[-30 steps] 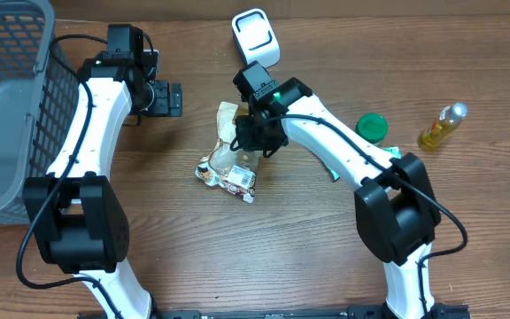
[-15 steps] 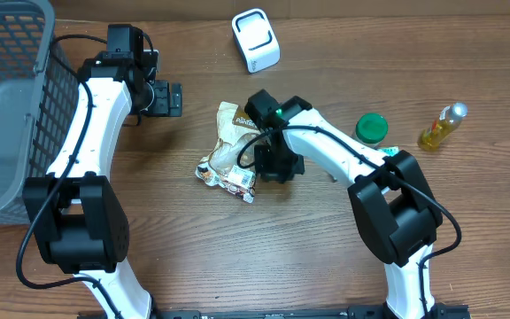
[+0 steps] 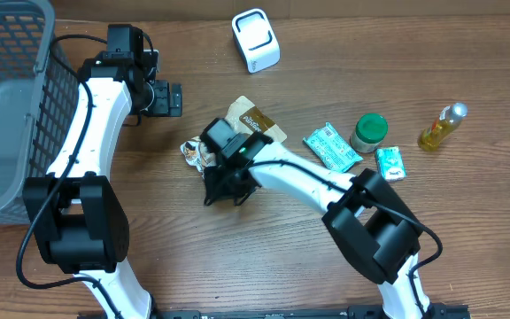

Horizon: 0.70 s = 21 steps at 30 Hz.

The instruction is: Scan the item barcode

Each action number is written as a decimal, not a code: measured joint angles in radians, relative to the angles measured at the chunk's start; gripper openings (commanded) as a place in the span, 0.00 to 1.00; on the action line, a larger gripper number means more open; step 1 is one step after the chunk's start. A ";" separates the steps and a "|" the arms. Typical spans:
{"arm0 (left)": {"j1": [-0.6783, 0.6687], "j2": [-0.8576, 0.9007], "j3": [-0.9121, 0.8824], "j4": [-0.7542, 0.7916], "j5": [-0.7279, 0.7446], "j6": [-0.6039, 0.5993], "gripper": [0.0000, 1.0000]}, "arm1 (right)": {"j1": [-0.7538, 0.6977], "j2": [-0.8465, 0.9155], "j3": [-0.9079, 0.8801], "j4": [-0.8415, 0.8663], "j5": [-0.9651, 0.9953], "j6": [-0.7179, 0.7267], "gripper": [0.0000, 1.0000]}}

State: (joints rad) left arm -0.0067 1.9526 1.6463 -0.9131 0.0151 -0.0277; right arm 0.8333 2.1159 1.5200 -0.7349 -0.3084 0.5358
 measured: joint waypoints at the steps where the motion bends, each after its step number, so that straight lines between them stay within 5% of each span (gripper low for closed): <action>1: 0.000 0.000 0.000 0.000 0.000 0.000 1.00 | 0.006 0.000 0.000 -0.003 -0.007 -0.003 0.24; 6: 0.000 0.000 0.000 0.000 0.000 0.000 1.00 | -0.028 0.000 0.066 -0.146 -0.033 -0.048 0.29; 8: 0.000 0.000 0.000 0.000 0.000 0.000 1.00 | -0.081 -0.006 0.121 -0.180 -0.024 -0.097 0.47; 21: 0.000 0.000 0.000 0.045 0.000 0.000 0.99 | -0.384 -0.045 0.150 -0.183 0.013 -0.332 0.72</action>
State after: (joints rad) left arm -0.0067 1.9526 1.6466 -0.8677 0.0151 -0.0273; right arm 0.4492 2.0708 1.6699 -0.9184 -0.2955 0.2039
